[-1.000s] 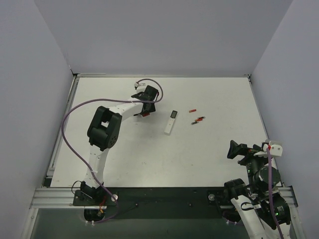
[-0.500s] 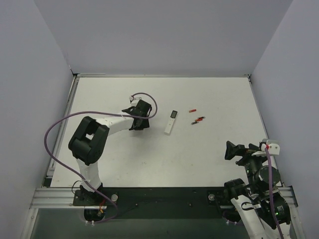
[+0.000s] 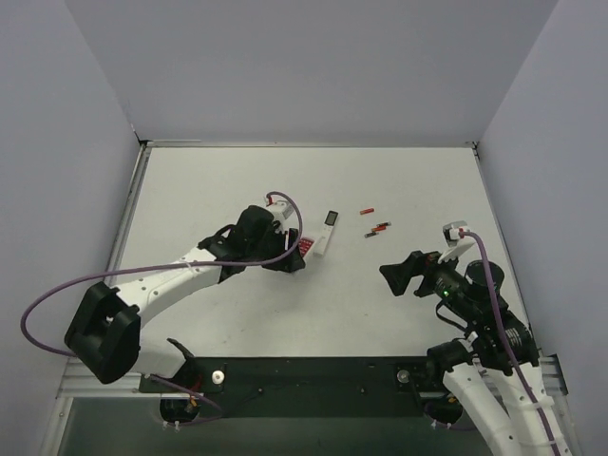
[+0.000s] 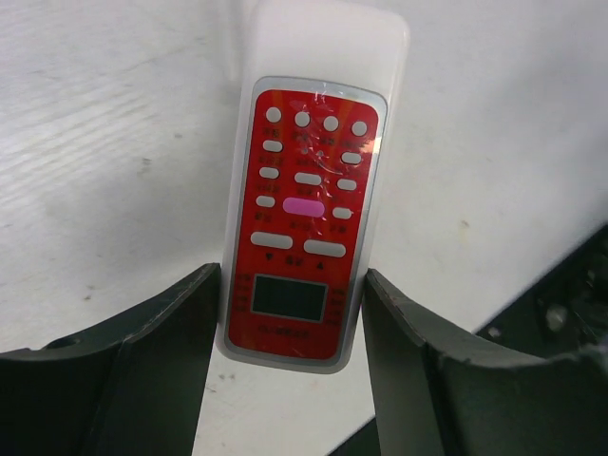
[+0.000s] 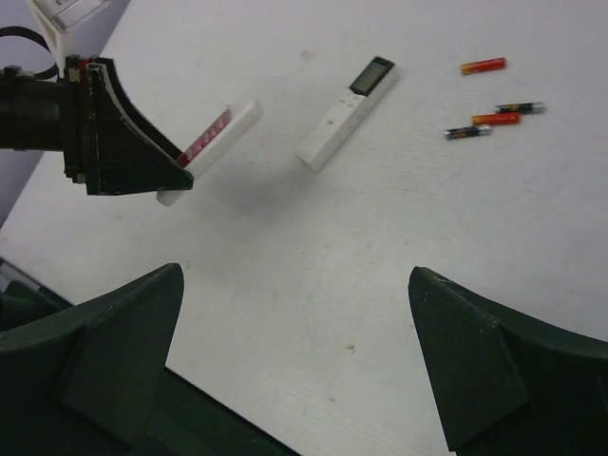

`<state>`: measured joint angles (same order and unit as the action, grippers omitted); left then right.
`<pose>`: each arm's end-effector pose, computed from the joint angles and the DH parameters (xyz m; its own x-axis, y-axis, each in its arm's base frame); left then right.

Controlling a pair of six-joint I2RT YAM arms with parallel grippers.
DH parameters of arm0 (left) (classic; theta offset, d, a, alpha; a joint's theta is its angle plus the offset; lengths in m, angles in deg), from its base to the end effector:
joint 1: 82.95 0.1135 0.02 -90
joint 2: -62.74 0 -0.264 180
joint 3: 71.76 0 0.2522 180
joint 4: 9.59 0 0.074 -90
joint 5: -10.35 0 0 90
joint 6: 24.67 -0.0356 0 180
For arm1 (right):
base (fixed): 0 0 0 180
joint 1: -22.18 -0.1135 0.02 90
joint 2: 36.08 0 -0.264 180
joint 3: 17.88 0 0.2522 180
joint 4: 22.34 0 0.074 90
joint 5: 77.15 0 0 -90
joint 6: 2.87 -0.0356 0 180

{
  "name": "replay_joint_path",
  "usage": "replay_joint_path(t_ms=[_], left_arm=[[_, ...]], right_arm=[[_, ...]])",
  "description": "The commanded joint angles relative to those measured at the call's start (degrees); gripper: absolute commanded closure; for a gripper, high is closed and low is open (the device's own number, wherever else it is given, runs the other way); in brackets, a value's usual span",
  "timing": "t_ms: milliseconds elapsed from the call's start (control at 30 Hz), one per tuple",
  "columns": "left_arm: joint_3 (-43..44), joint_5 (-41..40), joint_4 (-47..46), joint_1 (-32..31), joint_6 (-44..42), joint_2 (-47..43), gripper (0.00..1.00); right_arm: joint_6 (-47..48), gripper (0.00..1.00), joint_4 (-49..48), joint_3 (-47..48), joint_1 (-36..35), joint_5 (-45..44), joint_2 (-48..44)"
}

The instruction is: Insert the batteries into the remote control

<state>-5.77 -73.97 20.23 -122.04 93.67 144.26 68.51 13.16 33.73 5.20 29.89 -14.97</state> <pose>0.2314 -0.1925 0.2292 -0.8095 0.0490 -0.5851 0.3376 0.8541 -0.3956 0.0913 0.0388 0.3272 -0.2573 0.2406 -0.9359 -0.5026 0.7939 0.3423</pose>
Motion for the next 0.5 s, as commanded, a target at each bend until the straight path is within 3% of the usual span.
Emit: replay_joint_path(t_ms=[0,133,467], left_arm=[[-1.77,16.55,-5.86,-1.60,-3.99,-7.24,0.72],[-3.27,25.16,-7.87,-3.09,-3.99,-11.72,0.72],[-6.35,30.62,-14.91,-4.33,0.23,-19.99,0.72]], right_arm=[[-2.40,0.00,-13.02,-1.19,-0.52,18.42,6.65],[-2.39,0.00,-23.64,-3.21,-1.31,23.12,11.58],[-16.01,0.00,-49.14,-6.46,-3.85,37.00,23.80]])
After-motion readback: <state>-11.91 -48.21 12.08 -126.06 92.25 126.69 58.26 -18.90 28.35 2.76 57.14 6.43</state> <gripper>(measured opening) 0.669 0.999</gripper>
